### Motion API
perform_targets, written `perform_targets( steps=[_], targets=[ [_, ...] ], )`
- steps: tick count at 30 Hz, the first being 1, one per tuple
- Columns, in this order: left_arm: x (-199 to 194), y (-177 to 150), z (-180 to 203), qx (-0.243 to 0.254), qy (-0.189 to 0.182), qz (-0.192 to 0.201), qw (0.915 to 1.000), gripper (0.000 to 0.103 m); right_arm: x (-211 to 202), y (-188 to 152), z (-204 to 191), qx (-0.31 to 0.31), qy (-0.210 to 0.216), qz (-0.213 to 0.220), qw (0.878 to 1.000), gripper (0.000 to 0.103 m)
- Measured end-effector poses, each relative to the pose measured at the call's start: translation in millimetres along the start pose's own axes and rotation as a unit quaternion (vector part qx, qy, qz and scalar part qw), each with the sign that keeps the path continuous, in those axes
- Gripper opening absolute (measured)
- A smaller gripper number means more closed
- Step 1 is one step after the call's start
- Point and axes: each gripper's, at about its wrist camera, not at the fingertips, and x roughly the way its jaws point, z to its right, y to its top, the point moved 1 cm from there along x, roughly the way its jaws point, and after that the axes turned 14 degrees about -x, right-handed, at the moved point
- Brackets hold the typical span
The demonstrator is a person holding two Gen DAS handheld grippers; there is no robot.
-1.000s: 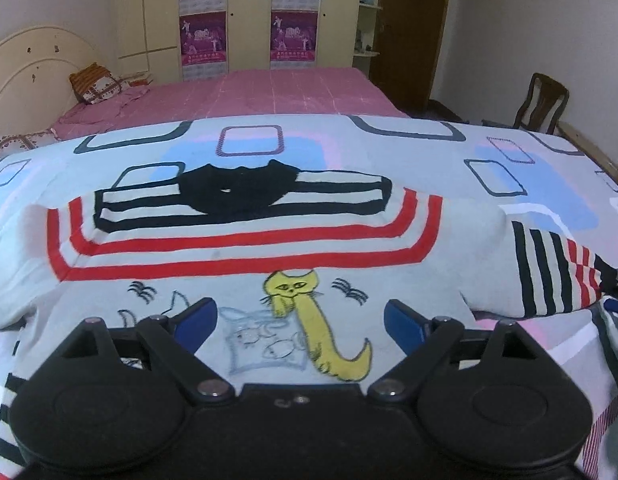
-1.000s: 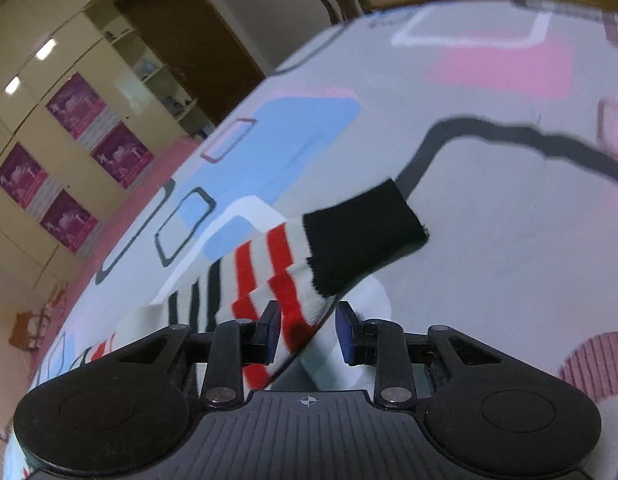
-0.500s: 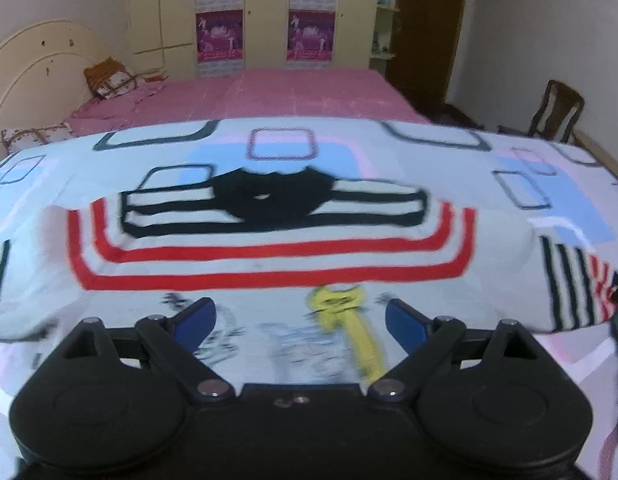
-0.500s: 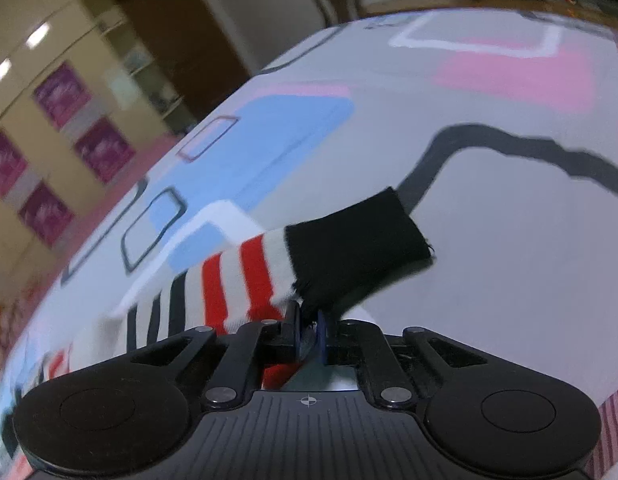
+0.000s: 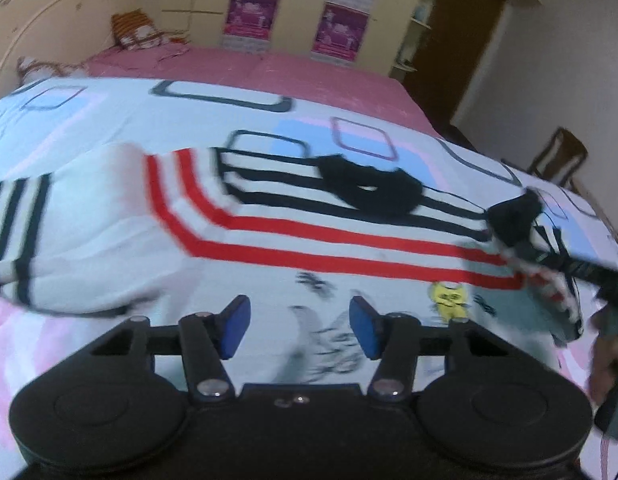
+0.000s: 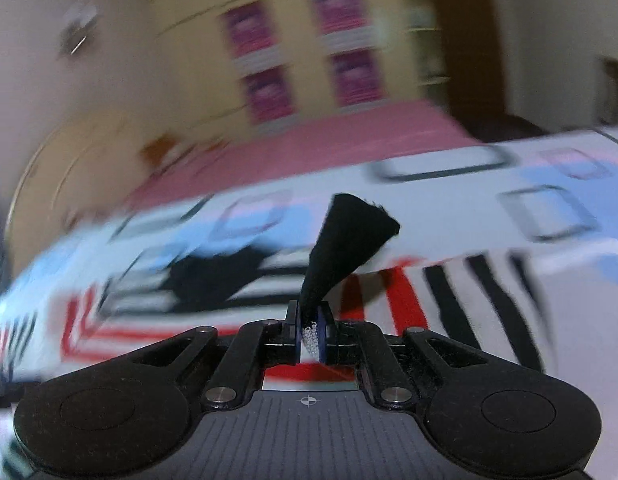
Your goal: Fold small clothes
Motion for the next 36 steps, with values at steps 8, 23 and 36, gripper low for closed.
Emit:
perform_targets(
  steps=[8,23,36],
  targets=[
    [-1,9,-40,-0.022,-0.016,-0.014,0.9995,0.079,43,-36,-97,-0.078,0.047,-0.067,0.994,0.009],
    [85,21,19,0.020,-0.107,-0.059,0.9923,0.071,-98,-81,0,-0.040,-0.044,-0.068,0.996,0.048],
    [56,35,23,0.014,-0.119,0.036,0.9922,0.008,-92,-86,69,0.074,-0.133,-0.085,0.985,0.017]
  ],
)
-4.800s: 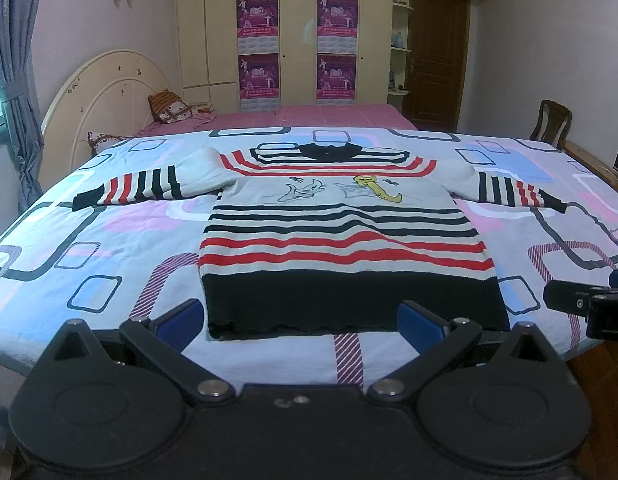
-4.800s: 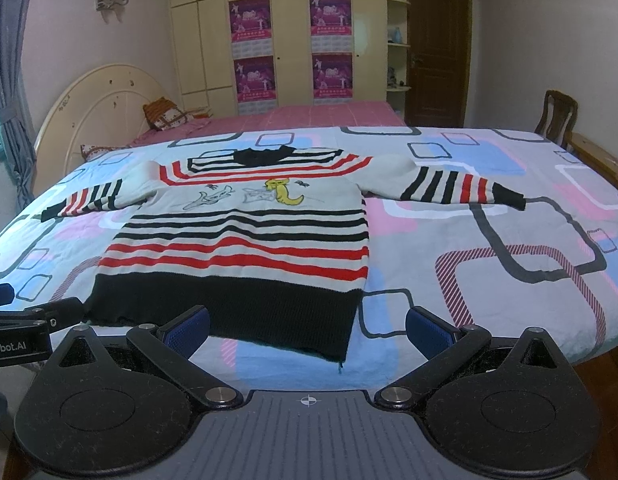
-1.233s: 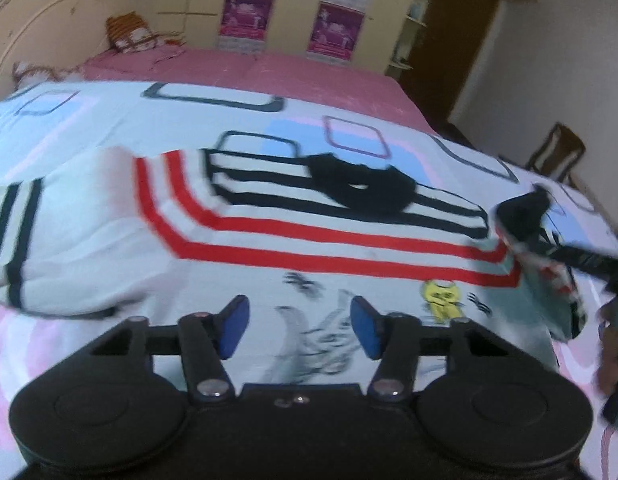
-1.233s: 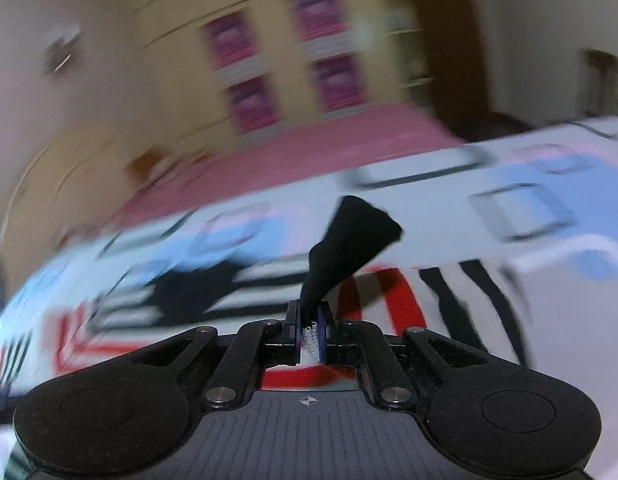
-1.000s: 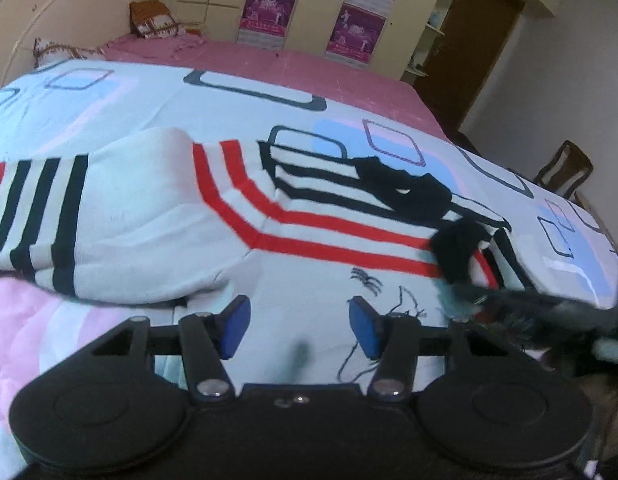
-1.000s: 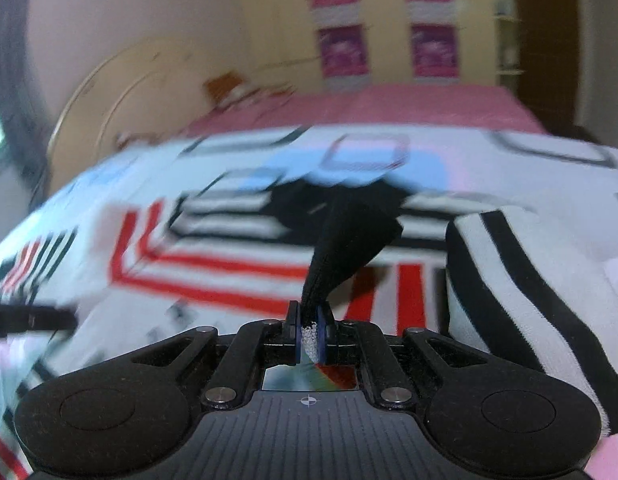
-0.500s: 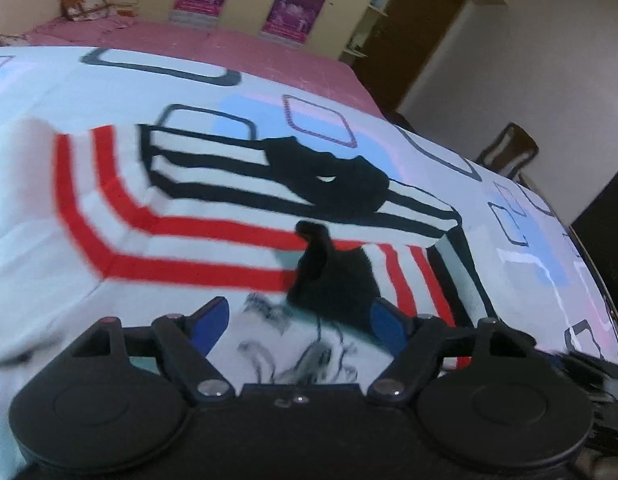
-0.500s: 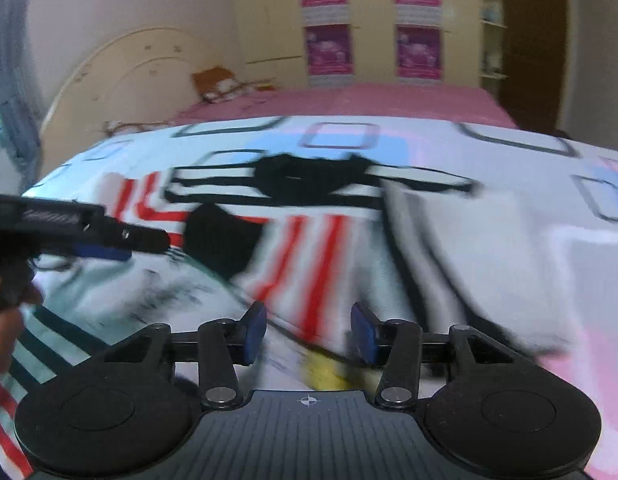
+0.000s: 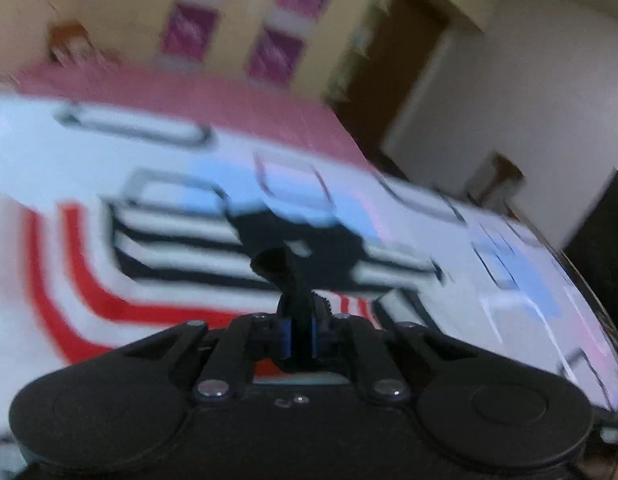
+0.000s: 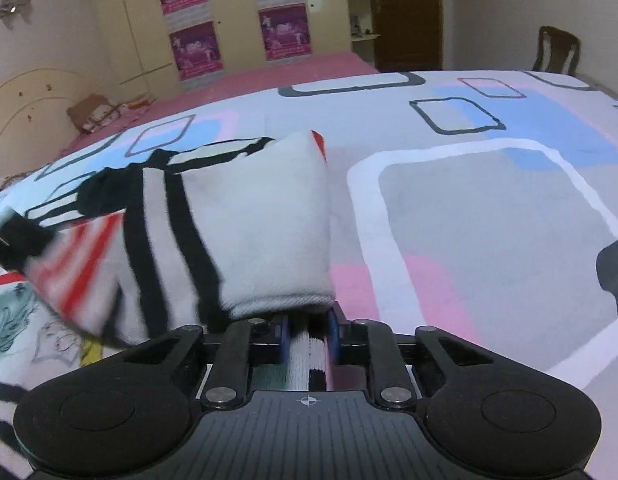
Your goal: Fold small clothes
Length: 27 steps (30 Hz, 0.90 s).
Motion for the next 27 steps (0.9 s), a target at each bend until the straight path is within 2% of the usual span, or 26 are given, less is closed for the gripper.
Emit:
perform_targets(
  steps=[1,4,11,12,14,15,16,18,20,21,22,23,24,25,27],
  targets=[
    [-3,-1,-5,0.002,0.011,0.005,0.9999,0.008,0,0,-1,-0.001,-0.002,0.000,1.000,0.017],
    [15,-15,-16,0.018,0.046,-0.035,0.9982,0.008,7,-1,-6,-0.008,-0.004,0.001,1.000,0.017],
    [27,-25,-25,0.012,0.063,-0.047,0.9968,0.009,17,9,-8,-0.031,0.008,-0.012,0.999,0.017],
    [28,-24,-25,0.018,0.062,-0.056,0.9964,0.013,16,12,-10,-0.039,0.011,-0.011,0.999,0.017],
    [21,-22,-25,0.023,0.058,-0.056,0.9964,0.030,5,15,-8,-0.043,0.007,0.009,0.999,0.017],
    [17,-21,-26,0.024,0.055,-0.047,0.9971,0.046,-4,15,-4,-0.040,0.004,0.021,0.999,0.020],
    [14,-21,-27,0.027,0.055,-0.038,0.9974,0.054,-11,17,0,-0.032,0.001,0.032,0.999,0.025],
    [18,-17,-30,0.026,0.060,-0.038,0.9971,0.052,-15,26,8,-0.010,0.000,0.051,0.999,0.057],
    [25,-13,-33,0.016,0.059,-0.047,0.9970,0.048,-6,42,13,0.006,0.005,0.062,0.998,0.057],
    [29,-11,-33,0.016,0.058,-0.051,0.9969,0.044,4,54,14,0.012,0.012,0.061,0.998,0.054],
    [34,-9,-32,0.020,0.062,-0.055,0.9964,0.034,14,63,14,0.011,0.016,0.057,0.998,0.044],
    [37,-8,-31,0.023,0.064,-0.059,0.9959,0.028,26,73,12,0.006,0.024,0.050,0.998,0.020],
    [42,-7,-30,0.021,0.059,-0.065,0.9959,0.011,40,82,9,0.001,0.033,0.041,0.999,0.014],
    [44,-6,-31,0.016,0.054,-0.070,0.9960,0.006,53,89,5,-0.006,0.043,0.033,0.999,0.014],
    [46,-7,-29,0.017,0.056,-0.068,0.9959,0.006,72,95,-3,-0.026,0.040,0.025,0.999,0.014]
  ],
)
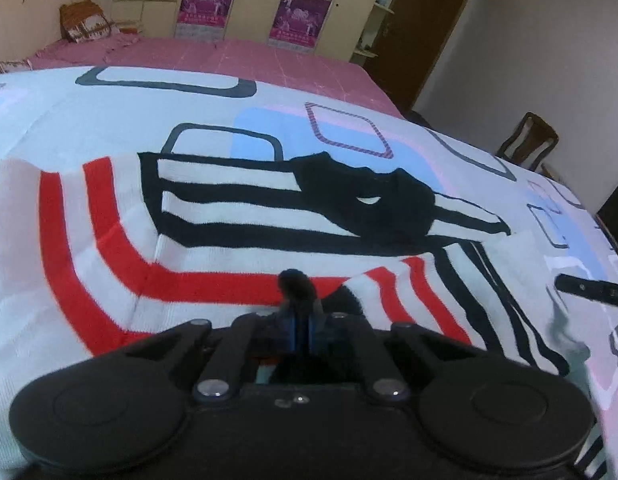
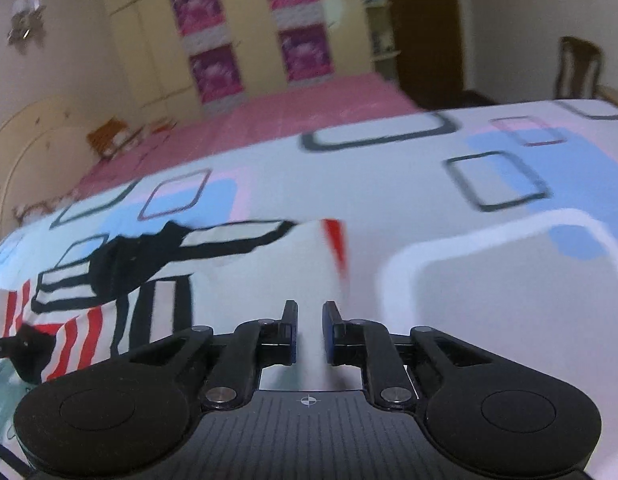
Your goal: Fold small clothes
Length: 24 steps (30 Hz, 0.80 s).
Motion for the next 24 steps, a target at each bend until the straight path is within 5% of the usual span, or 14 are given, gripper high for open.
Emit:
perform_targets(
  steps=[2,3,4,7,11,14,16,18,24],
  targets=[
    [-2,0,1,0.004,0.007,0.002,1.0000,0.010,7,2,6,0.011,-0.028,0.015,0.999,0.024],
    [-4,-1,3,0.011,0.019,0.008,0.9997,0.019,12,3,16,0.029,-0.042,0.016,0.999,0.055],
    [-5,-1,4,0.015,0.029,0.015,0.9994,0.025,13,5,25,0.045,-0.041,0.025,0.998,0.062],
    [-4,-3,4,0.014,0.030,0.014,0.9994,0.025,30,14,44,0.067,-0.006,0.023,0.997,0.062],
    [1,-1,1,-0.006,0.008,0.008,0.9999,0.010,64,23,64,0.111,0.060,0.001,0.992,0.045],
    [-10,-4,-4,-0.029,-0.018,0.061,0.9975,0.004,77,22,74,0.137,0.108,-0.006,0.985,0.010],
    [-18,-9,-5,-0.027,-0.010,0.091,0.9954,0.004,62,27,69,0.096,0.074,0.024,0.992,0.010],
    [-5,-18,-8,-0.021,0.012,0.066,0.9975,0.005,70,21,65,0.066,0.046,0.000,0.997,0.010],
    [-4,-17,-10,-0.027,0.004,0.064,0.9976,0.005,71,20,64,0.051,0.048,-0.010,0.998,0.010]
  ],
)
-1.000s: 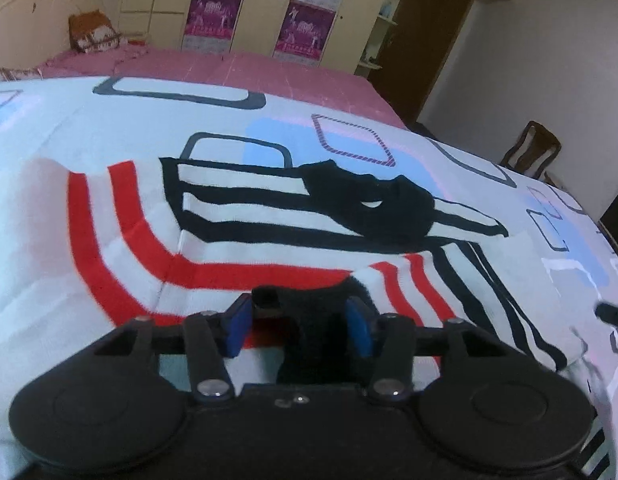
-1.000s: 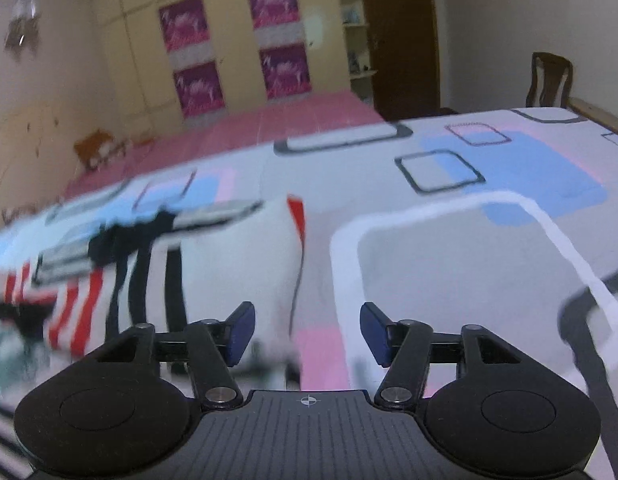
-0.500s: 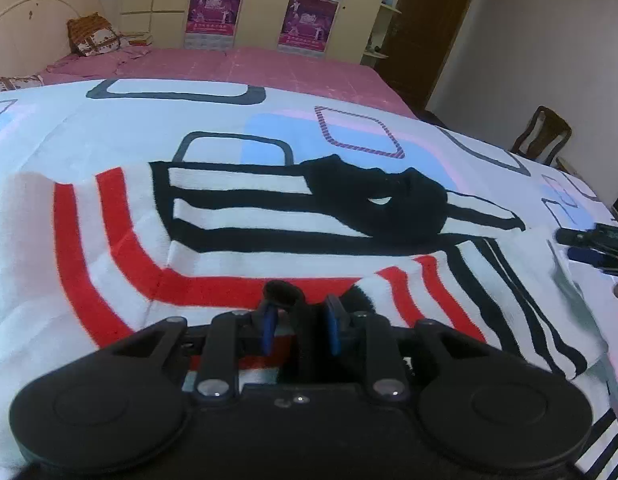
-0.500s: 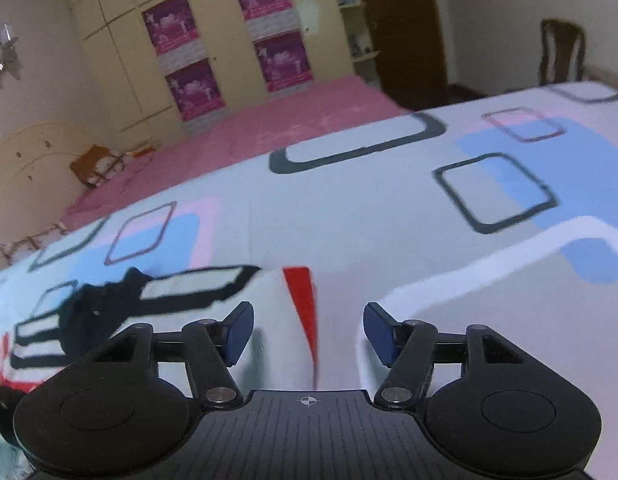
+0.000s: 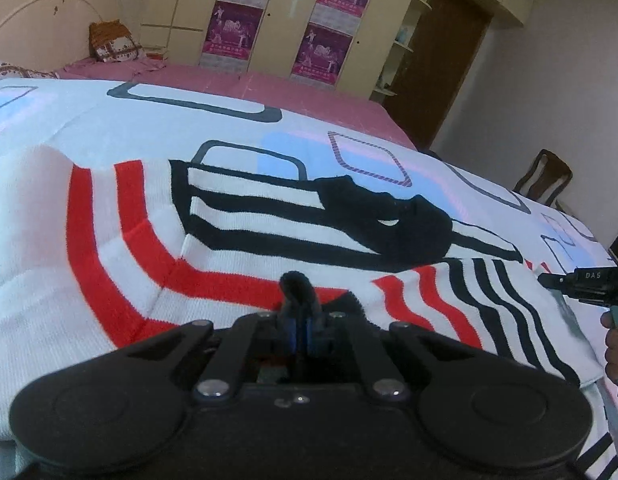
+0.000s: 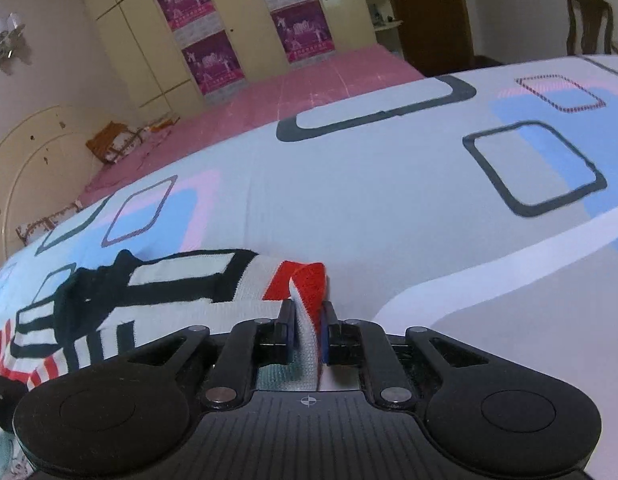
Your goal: Fold small clothes
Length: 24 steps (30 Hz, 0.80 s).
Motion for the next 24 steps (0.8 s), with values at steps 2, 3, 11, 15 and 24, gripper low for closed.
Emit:
perform_targets(
  steps=[2,3,11,15,24],
  targets=[
    [-3,3,-3,-0.009,-0.009,0.003,0.9999,0.004,-1,1,1,0.001,0.006,-0.001,1.000,0.010],
    [-9,5,-3,-0.013,-0.017,0.013,0.9997,0.004,0,2,-2,0.000,0.015,0.001,1.000,0.010],
    [-3,-1,0,0.010,0.002,-0.008,0.9999,0.007,5,-3,-4,-0.007,0.014,-0.007,1.000,0.010],
    [-26,6,-1,-0.001,0.040,0.020,0.9990,0.051,-26,0,-11,-0.015,-0.074,0.029,0.997,0.076],
    [20,-12,114,0.115,-0.028,-0.001,0.9930,0.063,-13,-11,-126,-0.145,0.077,0.011,0.986,0.019]
  ],
)
